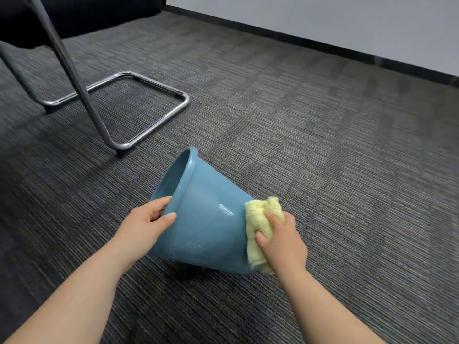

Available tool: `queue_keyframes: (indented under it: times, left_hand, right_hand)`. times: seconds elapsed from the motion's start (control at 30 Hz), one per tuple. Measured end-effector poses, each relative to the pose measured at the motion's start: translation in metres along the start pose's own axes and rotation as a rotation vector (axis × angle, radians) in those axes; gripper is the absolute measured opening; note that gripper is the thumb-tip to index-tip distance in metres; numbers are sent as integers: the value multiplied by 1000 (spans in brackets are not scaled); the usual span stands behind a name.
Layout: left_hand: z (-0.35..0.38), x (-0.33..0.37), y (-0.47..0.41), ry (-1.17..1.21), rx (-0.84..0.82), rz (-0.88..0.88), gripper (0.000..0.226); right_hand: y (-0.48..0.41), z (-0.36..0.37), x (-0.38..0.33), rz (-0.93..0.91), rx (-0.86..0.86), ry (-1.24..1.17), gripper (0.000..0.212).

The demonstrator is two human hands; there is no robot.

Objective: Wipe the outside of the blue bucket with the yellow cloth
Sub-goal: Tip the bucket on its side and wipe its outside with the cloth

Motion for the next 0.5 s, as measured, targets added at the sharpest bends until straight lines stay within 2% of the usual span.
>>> queue_keyframes:
  times: [0.1,0.17,0.23,0.33,0.43,0.5]
  left_hand:
    - [2,1,1,3,-11,21,44]
    - [2,1,1,6,2,28,44]
    - [2,0,0,11,20,25,45]
    - [1,-2,-1,16,26,20,43]
    - [1,-1,-1,12,14,31,40]
    - [-1,-2,0,30,20,33,43]
  right_hand:
    - [-3,0,19,166,-45,-51,47]
    - [-3,0,18,155,-51,-90,49]
    - [-2,1,12,114,-24,-168,61]
    - [-3,-1,6,82,39,-371,74]
    - [-8,-4,5,156,75,-700,54]
    - [-8,-4,9,232,56,-813,39]
Point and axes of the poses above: each hand's wrist, its own y-axis away from the middle knuckle, its own z-axis out of the palm, x = y × z, the point moved 3 cm from there along -y, towards the middle knuckle, and after that the axes turned 1 degree about -z, right-handed, at the moved point
